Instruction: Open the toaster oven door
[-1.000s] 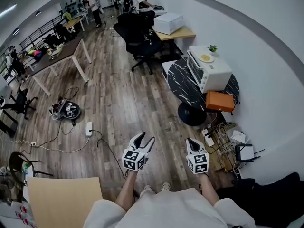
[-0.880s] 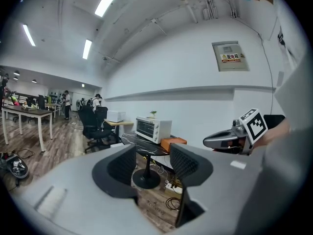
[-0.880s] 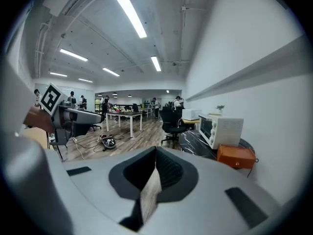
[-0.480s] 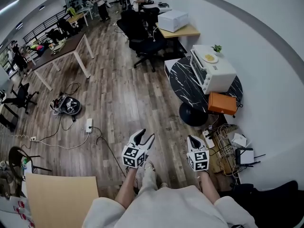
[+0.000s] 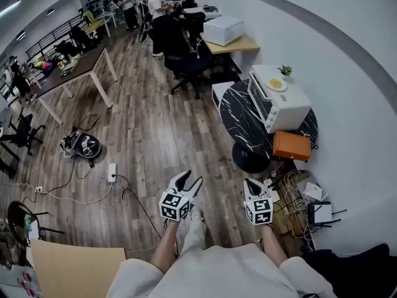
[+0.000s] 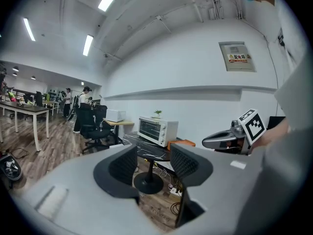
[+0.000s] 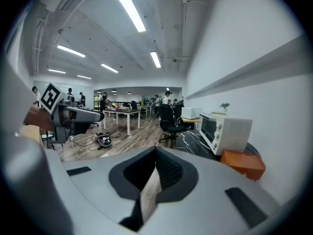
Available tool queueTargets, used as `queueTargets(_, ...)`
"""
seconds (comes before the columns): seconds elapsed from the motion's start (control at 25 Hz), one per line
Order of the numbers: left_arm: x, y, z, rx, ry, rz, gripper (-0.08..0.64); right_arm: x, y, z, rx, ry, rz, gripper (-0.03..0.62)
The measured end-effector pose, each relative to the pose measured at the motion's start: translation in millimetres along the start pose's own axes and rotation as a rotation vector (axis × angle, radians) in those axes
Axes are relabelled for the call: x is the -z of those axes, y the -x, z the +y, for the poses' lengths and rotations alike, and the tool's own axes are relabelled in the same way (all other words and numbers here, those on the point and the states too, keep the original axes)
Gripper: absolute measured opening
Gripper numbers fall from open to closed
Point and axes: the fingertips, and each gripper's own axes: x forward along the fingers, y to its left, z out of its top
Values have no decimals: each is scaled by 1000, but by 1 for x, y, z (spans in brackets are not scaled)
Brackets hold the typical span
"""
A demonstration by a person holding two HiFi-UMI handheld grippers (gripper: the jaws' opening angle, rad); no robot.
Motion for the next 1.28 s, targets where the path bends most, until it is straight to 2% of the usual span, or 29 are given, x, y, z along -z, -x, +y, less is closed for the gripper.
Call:
queueTargets(0.68,-39,-106,125,81,16,22,210,-52,-144,-36,62,-40,29,14)
queueTargets(1.28,-56,-179,216,113,25,41,210,-74,-245,-64,99,-58,65,14)
